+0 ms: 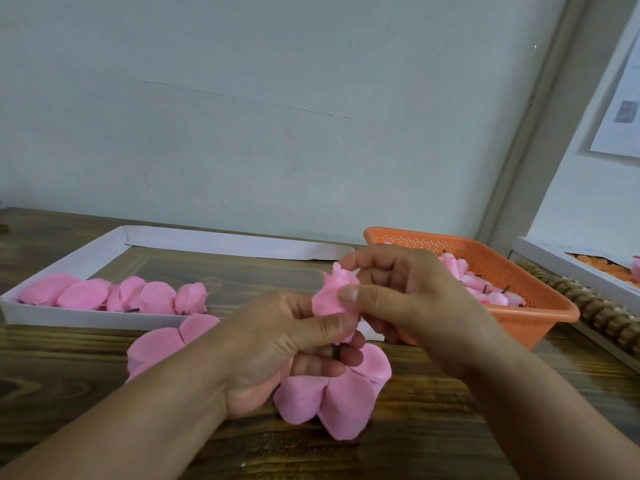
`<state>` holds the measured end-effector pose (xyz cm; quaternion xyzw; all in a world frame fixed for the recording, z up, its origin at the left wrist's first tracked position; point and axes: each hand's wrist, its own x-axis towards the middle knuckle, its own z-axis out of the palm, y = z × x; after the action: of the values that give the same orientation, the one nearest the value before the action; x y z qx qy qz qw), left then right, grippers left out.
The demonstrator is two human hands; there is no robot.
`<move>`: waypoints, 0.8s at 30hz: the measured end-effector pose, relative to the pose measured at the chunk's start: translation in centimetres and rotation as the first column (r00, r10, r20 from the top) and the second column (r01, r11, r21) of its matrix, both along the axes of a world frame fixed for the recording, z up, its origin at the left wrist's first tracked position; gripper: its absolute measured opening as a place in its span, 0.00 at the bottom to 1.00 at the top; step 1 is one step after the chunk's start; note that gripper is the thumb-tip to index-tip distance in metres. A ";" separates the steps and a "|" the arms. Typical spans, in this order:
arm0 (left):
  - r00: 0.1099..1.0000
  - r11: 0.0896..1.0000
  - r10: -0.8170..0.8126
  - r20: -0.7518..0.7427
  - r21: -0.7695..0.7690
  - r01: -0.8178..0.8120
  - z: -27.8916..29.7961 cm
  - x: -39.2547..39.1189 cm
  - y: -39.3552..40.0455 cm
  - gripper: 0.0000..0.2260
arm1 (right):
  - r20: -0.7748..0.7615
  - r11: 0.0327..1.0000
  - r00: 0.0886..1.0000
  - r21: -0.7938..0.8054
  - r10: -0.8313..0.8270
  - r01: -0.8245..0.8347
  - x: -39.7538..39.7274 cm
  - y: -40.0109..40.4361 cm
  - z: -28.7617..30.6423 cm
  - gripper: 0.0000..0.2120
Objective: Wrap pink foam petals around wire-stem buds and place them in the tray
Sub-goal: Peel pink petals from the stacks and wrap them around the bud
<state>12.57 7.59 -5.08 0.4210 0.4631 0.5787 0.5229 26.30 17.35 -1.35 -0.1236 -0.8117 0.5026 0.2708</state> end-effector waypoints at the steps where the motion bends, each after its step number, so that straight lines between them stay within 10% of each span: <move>1: 0.999 1.000 0.028 -0.017 0.005 -0.028 0.0 0.0 0.1 0.10 | 0.010 1.000 1.000 0.013 0.018 -0.018 0.0 -0.2 0.1 0.09; 7: 0.982 0.996 0.094 -0.162 0.020 -0.092 -0.3 0.4 0.3 0.09 | 0.006 0.963 0.989 0.227 -0.148 0.143 -0.5 -0.4 -0.3 0.04; 15: 0.947 0.947 -0.322 0.006 -0.012 0.322 0.0 -0.5 -0.5 0.12 | -0.005 0.977 0.982 0.102 0.187 -0.186 0.4 0.1 0.0 0.01; 24: 0.900 0.996 0.057 0.432 0.036 -0.081 0.2 -0.4 0.8 0.16 | -0.428 0.904 0.864 0.203 -0.264 0.377 -1.7 -0.4 -2.4 0.10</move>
<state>12.18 8.39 -4.91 0.2799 0.3353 0.6877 0.5800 24.58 16.95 -3.72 -0.1157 -0.7715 0.3442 0.5224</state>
